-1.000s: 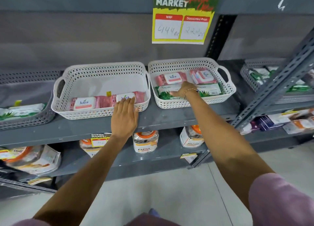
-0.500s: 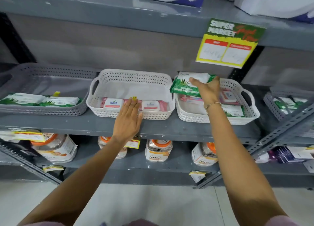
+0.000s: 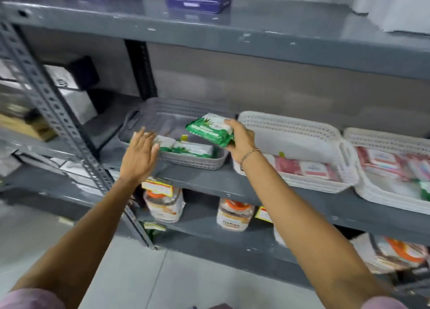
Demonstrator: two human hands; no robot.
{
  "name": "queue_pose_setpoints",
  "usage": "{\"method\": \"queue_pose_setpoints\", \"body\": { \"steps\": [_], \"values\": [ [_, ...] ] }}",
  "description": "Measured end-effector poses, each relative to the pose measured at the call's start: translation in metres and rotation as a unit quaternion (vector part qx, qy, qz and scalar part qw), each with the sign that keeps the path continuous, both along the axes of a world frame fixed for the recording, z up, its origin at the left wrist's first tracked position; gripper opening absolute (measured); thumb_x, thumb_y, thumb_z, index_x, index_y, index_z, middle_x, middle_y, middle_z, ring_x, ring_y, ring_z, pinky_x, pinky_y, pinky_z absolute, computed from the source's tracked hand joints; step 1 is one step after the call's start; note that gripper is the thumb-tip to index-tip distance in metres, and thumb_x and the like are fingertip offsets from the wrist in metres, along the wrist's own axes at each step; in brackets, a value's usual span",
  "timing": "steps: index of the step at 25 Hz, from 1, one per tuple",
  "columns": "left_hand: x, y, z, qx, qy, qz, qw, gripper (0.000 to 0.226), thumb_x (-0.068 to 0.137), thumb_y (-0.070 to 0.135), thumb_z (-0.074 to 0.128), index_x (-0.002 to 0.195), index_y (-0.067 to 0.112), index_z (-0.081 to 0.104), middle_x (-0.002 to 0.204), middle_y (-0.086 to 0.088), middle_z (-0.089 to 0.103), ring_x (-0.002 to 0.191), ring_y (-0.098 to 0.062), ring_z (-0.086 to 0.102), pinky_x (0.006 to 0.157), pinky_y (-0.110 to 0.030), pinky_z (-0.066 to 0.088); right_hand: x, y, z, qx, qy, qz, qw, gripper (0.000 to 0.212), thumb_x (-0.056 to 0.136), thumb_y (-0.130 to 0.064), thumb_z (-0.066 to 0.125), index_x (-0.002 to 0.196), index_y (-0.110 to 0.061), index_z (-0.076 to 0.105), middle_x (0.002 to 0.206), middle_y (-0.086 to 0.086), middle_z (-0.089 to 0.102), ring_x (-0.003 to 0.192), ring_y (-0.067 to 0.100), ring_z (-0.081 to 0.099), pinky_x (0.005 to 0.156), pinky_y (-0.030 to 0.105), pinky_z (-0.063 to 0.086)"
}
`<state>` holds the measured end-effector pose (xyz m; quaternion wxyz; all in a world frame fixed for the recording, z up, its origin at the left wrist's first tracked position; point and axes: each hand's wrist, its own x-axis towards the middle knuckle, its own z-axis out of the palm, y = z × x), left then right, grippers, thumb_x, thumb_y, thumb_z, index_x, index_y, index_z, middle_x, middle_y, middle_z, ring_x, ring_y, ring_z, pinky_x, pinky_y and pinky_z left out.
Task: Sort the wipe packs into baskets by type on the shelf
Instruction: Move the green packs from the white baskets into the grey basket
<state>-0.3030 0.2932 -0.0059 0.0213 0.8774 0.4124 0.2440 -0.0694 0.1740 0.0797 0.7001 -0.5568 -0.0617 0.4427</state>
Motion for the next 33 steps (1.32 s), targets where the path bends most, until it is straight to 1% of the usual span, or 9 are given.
{"method": "queue_pose_setpoints", "body": {
  "steps": [6, 8, 13, 17, 22, 26, 29, 31, 33],
  "values": [
    [-0.029, 0.019, -0.010, 0.041, 0.020, -0.057, 0.997, 0.035, 0.098, 0.023, 0.031, 0.105, 0.002, 0.059, 0.101, -0.016, 0.060, 0.096, -0.034, 0.054, 0.094, -0.040, 0.036, -0.088, 0.101, -0.019, -0.023, 0.072, 0.058, 0.995, 0.044, 0.089, -0.006, 0.058, 0.130, 0.002, 0.044, 0.130, 0.015, 0.044, 0.123, 0.036, 0.047, 0.092, 0.046, 0.050],
    [-0.028, 0.018, -0.012, 0.038, 0.016, -0.051, 0.998, 0.038, 0.099, 0.025, 0.029, 0.102, 0.003, 0.059, 0.096, -0.015, 0.059, 0.091, -0.033, 0.052, 0.090, -0.040, 0.036, -0.095, 0.115, -0.025, -0.050, 0.048, 0.102, 0.992, 0.043, 0.091, -0.001, 0.053, 0.133, 0.002, 0.044, 0.140, 0.018, 0.044, 0.126, 0.037, 0.047, 0.094, 0.044, 0.049],
    [-0.032, 0.019, -0.012, 0.036, -0.005, -0.047, 0.998, 0.039, 0.100, 0.026, 0.026, 0.100, 0.005, 0.058, 0.093, -0.011, 0.059, 0.091, -0.031, 0.052, 0.094, -0.039, 0.037, -0.088, 0.107, -0.027, -0.099, -0.071, 0.170, 0.978, 0.035, 0.089, 0.000, 0.056, 0.122, 0.011, 0.053, 0.130, 0.026, 0.056, 0.116, 0.034, 0.059, 0.096, 0.036, 0.052],
    [-0.009, 0.003, -0.006, 0.015, -0.050, -0.019, 0.998, 0.043, 0.100, 0.026, 0.026, 0.107, 0.003, 0.061, 0.108, -0.012, 0.065, 0.105, -0.029, 0.055, 0.104, -0.039, 0.034, -0.050, 0.050, -0.019, -0.069, -0.135, 0.159, 0.975, 0.034, 0.091, -0.005, 0.055, 0.121, 0.011, 0.056, 0.107, 0.024, 0.063, 0.102, 0.032, 0.064, 0.091, 0.031, 0.054],
    [0.096, -0.070, 0.003, 0.024, -0.064, -0.102, 0.992, 0.038, 0.098, 0.024, 0.034, 0.111, 0.001, 0.061, 0.113, -0.016, 0.065, 0.107, -0.032, 0.057, 0.099, -0.038, 0.037, 0.025, -0.057, -0.011, -0.065, -0.174, 0.096, 0.978, 0.023, 0.092, -0.006, 0.052, 0.112, 0.001, 0.061, 0.078, 0.011, 0.063, 0.064, 0.019, 0.061, 0.056, 0.019, 0.056],
    [0.203, -0.162, 0.009, 0.011, -0.072, -0.180, 0.981, 0.038, 0.096, 0.025, 0.036, 0.114, 0.002, 0.060, 0.114, -0.015, 0.065, 0.110, -0.032, 0.057, 0.098, -0.036, 0.034, 0.119, -0.165, -0.002, -0.087, -0.201, 0.025, 0.975, 0.015, 0.091, -0.004, 0.053, 0.102, -0.001, 0.064, 0.074, 0.009, 0.067, 0.062, 0.014, 0.065, 0.057, 0.016, 0.056],
    [0.268, -0.222, 0.004, -0.005, -0.034, -0.200, 0.979, 0.045, 0.096, 0.029, 0.033, 0.120, 0.001, 0.058, 0.119, -0.015, 0.064, 0.118, -0.033, 0.055, 0.104, -0.039, 0.035, 0.194, -0.244, 0.006, -0.098, -0.207, -0.052, 0.972, 0.015, 0.089, 0.001, 0.054, 0.081, -0.004, 0.066, 0.051, -0.006, 0.069, 0.049, 0.003, 0.064, 0.056, 0.012, 0.053],
    [0.306, -0.256, 0.002, -0.009, -0.009, -0.206, 0.979, 0.046, 0.095, 0.030, 0.032, 0.120, 0.000, 0.058, 0.121, -0.017, 0.063, 0.120, -0.035, 0.054, 0.105, -0.043, 0.038, 0.250, -0.292, 0.008, -0.148, -0.242, -0.109, 0.953, 0.011, 0.083, -0.004, 0.062, 0.073, -0.008, 0.065, 0.048, -0.009, 0.065, 0.049, 0.001, 0.060, 0.057, 0.016, 0.052],
    [0.329, -0.277, -0.001, -0.009, 0.029, -0.206, 0.978, 0.044, 0.095, 0.028, 0.035, 0.117, -0.002, 0.058, 0.116, -0.020, 0.064, 0.113, -0.037, 0.056, 0.103, -0.045, 0.041, 0.299, -0.327, 0.004, -0.269, -0.315, -0.154, 0.897, 0.014, 0.073, -0.015, 0.069, 0.076, -0.002, 0.067, 0.053, -0.004, 0.059, 0.055, 0.008, 0.054, 0.060, 0.029, 0.044]
  ]
}}
